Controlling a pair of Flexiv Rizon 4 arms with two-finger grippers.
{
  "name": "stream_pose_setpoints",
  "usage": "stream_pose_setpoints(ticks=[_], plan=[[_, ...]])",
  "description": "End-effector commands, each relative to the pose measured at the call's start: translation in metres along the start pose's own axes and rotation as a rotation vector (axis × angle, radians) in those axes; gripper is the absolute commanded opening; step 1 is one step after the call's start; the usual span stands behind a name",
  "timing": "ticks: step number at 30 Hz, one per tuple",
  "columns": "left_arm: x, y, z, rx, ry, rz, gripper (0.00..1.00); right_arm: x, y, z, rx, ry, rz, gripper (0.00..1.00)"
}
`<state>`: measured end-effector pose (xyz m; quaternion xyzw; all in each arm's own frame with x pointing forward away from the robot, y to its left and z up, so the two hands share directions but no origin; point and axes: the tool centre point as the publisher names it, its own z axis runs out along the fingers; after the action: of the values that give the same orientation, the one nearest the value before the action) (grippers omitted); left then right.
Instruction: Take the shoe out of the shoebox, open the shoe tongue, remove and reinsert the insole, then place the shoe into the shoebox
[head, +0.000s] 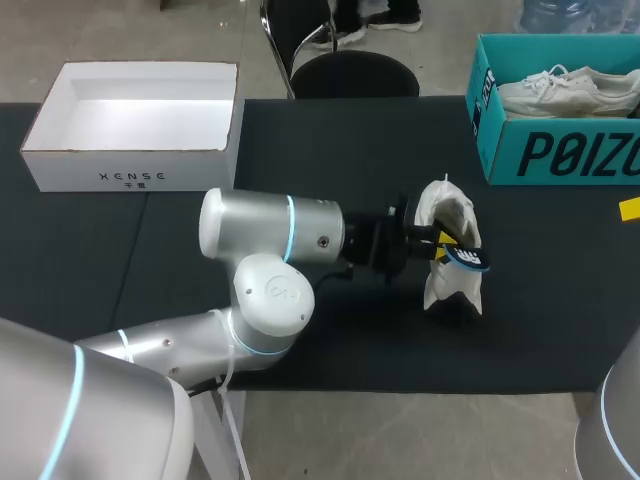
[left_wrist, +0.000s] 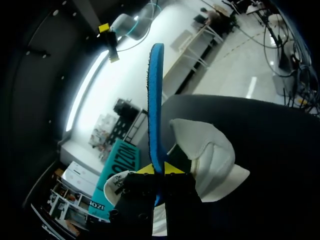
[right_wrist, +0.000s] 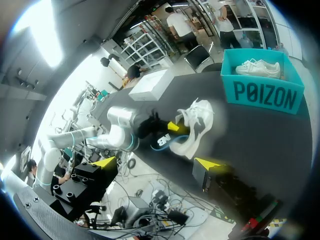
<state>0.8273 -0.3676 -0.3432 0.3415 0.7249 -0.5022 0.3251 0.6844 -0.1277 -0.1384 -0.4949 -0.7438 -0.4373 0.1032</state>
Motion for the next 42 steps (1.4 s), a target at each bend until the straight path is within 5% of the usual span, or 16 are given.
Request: stream_pose_setpoints(ticks=[1, 8, 10, 11, 42], plan=[[-0.008, 0.013, 0.016, -0.002, 0.0, 0.013, 0.0, 0.006, -0.009, -0.003, -0.013, -0.013, 0.001, 1.0], [-0.012, 0.012, 0.026, 0.033, 0.044, 0.039, 0.0, 0.006, -0.009, -0.003, -0.013, -0.013, 0.001, 1.0], [-0.012, 0.008, 0.028, 0.05, 0.055, 0.045, 0.48, 0.006, -0.009, -0.003, -0.013, -0.013, 0.001, 1.0], [-0.012, 0.006, 0.028, 0.053, 0.062, 0.047, 1.0, 0.006, -0.009, -0.003, -0.013, -0.013, 0.001, 1.0], [-0.009, -0.03, -0.01, 0.096, 0.052, 0.017, 1.0, 0.006, -0.009, -0.003, -0.013, -0.013, 0.001, 1.0]])
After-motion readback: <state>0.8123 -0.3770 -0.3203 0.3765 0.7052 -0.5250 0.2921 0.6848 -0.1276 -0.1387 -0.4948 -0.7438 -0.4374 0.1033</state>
